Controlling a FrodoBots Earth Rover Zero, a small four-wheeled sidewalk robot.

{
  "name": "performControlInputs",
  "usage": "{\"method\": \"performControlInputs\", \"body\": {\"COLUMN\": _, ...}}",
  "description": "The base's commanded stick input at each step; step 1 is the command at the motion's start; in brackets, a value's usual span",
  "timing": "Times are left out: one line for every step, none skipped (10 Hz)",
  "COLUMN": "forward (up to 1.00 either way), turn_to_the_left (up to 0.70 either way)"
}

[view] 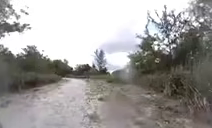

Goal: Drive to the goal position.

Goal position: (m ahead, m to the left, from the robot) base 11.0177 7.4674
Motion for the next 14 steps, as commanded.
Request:
{"method": "performControlInputs", "body": {"forward": 0.6, "turn_to_the_left": 0.04}}
{"method": "performControlInputs", "body": {"forward": 0.6, "turn_to_the_left": 0.15}}
{"method": "performControlInputs", "body": {"forward": 0.6, "turn_to_the_left": 0.15}}
{"method": "performControlInputs", "body": {"forward": 0.6, "turn_to_the_left": 0.15}}
{"method": "performControlInputs", "body": {"forward": 0.6, "turn_to_the_left": 0.15}}
{"method": "performControlInputs", "body": {"forward": 0.6, "turn_to_the_left": 0.15}}
{"method": "performControlInputs", "body": {"forward": 0.6, "turn_to_the_left": 0.15}}
{"method": "performControlInputs", "body": {"forward": 0.6, "turn_to_the_left": 0.15}}
{"method": "performControlInputs", "body": {"forward": 0.6, "turn_to_the_left": 0.15}}
{"method": "performControlInputs", "body": {"forward": 0.6, "turn_to_the_left": 0.15}}
{"method": "performControlInputs", "body": {"forward": 0.6, "turn_to_the_left": 0.15}}
{"method": "performControlInputs", "body": {"forward": 0.6, "turn_to_the_left": 0.15}}
{"method": "performControlInputs", "body": {"forward": 0.6, "turn_to_the_left": 0.15}}
{"method": "performControlInputs", "body": {"forward": 0.6, "turn_to_the_left": 0.15}}
